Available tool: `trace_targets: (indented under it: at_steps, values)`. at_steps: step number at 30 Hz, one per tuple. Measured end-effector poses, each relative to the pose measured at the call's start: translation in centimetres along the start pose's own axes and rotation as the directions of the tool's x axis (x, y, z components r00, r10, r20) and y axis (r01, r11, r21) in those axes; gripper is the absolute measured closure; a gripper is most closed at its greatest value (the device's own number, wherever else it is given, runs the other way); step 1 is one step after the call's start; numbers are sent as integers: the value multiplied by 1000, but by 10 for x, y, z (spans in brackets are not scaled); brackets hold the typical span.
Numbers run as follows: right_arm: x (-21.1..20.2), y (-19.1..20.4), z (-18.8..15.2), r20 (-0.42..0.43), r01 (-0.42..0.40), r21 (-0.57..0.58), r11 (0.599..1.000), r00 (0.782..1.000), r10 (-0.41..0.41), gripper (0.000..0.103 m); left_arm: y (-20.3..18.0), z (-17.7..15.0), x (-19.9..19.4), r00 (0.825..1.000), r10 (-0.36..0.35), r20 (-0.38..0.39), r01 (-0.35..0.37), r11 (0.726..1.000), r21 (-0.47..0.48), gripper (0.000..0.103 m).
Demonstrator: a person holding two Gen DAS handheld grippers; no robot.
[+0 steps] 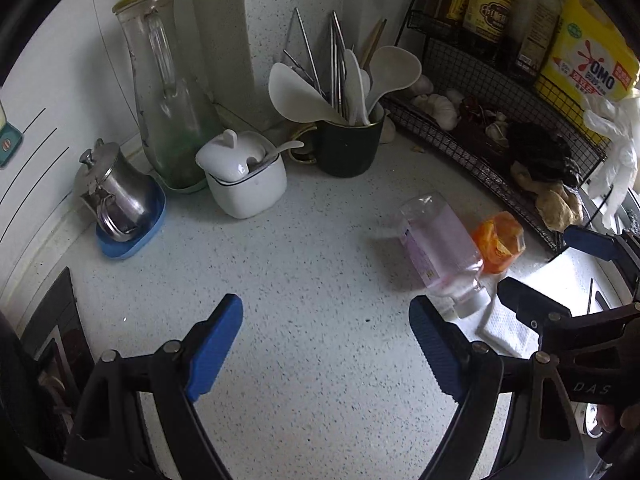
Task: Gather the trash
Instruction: 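Grasp the pink plastic bottle with the right tool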
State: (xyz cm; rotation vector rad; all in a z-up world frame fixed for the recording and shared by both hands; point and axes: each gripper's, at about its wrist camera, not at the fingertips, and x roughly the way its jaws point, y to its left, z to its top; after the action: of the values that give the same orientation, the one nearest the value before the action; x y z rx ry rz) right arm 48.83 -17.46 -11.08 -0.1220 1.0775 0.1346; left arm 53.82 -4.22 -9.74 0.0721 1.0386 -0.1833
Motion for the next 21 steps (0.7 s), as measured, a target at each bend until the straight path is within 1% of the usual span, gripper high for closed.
trace_targets:
  at_steps: [6, 10, 12, 15, 17, 18, 21]
  values:
    - [42, 5, 30, -59, -55, -72, 996, 997, 51, 4, 20, 19, 34, 999, 29, -25, -31, 997, -65, 19]
    - [71, 9, 45, -108, -97, -103, 990, 990, 86, 4, 29, 28, 57, 997, 52, -64, -58, 994, -94, 19]
    - [84, 11, 48, -134, -117, -108, 987, 986, 102, 4, 34, 31, 66, 995, 60, -76, -67, 993, -101, 19]
    - [103, 13, 49, -178, -136, -96, 986, 977, 117, 4, 34, 34, 77, 992, 89, -87, -96, 992, -80, 19]
    - [114, 16, 48, -200, -148, -96, 984, 972, 127, 4, 38, 35, 84, 991, 86, -102, -95, 992, -83, 19]
    - [119, 18, 47, -235, -119, -85, 989, 967, 96, 4, 39, 34, 88, 991, 77, -111, -87, 992, -88, 19]
    - [129, 21, 43, -261, -128, -94, 987, 960, 99, 4, 44, 30, 96, 988, 74, -133, -86, 992, -91, 19]
